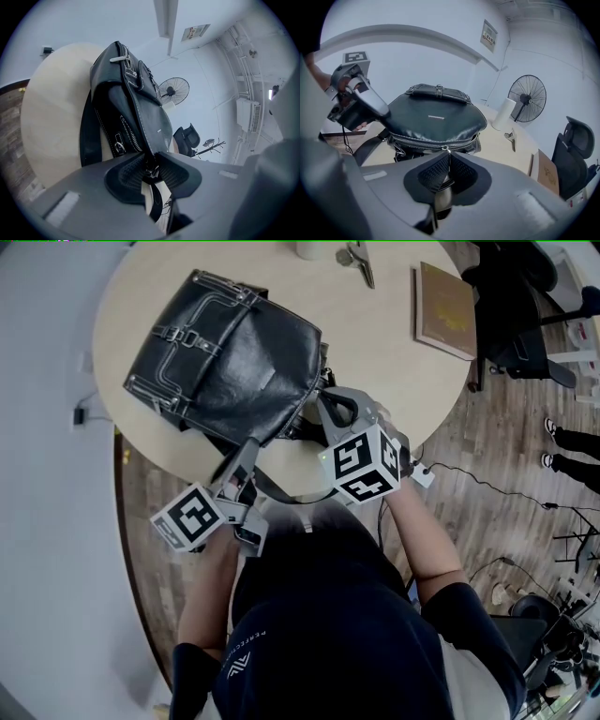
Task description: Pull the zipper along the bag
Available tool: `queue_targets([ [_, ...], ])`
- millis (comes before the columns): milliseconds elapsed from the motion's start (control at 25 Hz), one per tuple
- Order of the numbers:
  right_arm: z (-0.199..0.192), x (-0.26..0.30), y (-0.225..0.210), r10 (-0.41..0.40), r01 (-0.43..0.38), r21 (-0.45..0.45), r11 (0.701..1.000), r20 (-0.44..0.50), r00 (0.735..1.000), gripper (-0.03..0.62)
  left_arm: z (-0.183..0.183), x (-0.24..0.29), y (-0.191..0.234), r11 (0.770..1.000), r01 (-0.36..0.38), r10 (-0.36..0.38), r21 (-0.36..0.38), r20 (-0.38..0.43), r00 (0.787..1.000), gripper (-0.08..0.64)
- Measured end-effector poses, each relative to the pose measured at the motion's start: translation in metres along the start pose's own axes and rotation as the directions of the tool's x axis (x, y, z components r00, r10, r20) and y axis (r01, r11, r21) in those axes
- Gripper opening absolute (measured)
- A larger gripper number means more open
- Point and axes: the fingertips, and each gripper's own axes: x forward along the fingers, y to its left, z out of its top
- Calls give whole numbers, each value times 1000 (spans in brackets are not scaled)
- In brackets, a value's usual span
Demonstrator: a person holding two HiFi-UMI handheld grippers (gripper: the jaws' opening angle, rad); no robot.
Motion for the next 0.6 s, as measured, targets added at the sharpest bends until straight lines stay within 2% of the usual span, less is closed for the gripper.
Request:
queue_targets([
  [160, 0, 6, -16, -15, 15, 0, 1000, -9, 1000, 15, 0, -1, 3, 1000, -23, 23, 8, -4, 1000, 103],
  [600, 0, 18, -41, -53, 53, -20, 998, -21, 998, 17, 0, -1, 5, 1000, -22, 23, 17, -13, 1000, 103],
])
